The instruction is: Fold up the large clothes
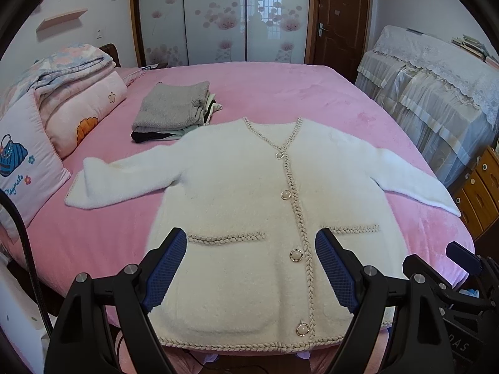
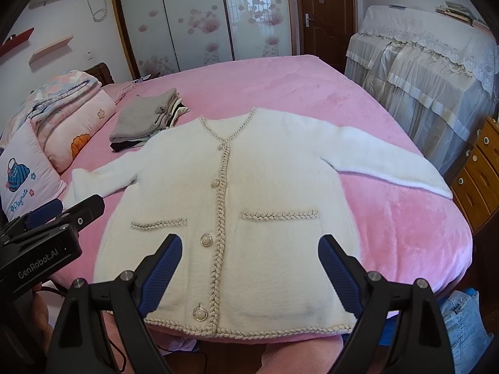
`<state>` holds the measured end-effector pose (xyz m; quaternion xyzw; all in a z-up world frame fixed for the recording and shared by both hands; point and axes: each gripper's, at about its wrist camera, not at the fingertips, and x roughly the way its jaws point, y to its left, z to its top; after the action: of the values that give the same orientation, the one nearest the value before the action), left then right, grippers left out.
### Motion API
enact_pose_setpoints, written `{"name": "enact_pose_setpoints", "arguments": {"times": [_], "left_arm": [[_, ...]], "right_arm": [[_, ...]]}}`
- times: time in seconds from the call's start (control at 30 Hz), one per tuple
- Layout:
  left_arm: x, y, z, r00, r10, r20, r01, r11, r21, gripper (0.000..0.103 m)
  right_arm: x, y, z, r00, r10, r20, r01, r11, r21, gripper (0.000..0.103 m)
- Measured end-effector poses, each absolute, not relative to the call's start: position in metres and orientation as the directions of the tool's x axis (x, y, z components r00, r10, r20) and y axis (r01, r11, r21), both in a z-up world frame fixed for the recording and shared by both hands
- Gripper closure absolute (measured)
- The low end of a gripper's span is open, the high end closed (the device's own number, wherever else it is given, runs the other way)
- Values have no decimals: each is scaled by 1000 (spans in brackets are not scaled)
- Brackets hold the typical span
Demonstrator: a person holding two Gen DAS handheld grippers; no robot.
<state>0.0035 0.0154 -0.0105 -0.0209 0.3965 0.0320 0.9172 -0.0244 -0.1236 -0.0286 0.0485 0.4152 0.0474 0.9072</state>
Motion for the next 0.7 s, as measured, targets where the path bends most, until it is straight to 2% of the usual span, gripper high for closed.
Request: {"name": "enact_pose_setpoints", "arguments": {"times": [0.23, 0.53, 0.7], "left_arm": [[18, 13, -14, 644, -16, -765, -47, 997, -60, 19], [42, -14, -1, 673, 35, -739, -19, 999, 29, 19], [64, -38, 21, 722, 55, -689, 3, 997, 83, 19]], "right_arm": [[-15, -130, -36, 640, 137, -756, -46, 989, 140, 13], [7, -150, -26, 670, 134, -730, -48, 989, 138, 13], [22, -172, -5, 721, 121, -682, -32, 989, 141, 13]]}}
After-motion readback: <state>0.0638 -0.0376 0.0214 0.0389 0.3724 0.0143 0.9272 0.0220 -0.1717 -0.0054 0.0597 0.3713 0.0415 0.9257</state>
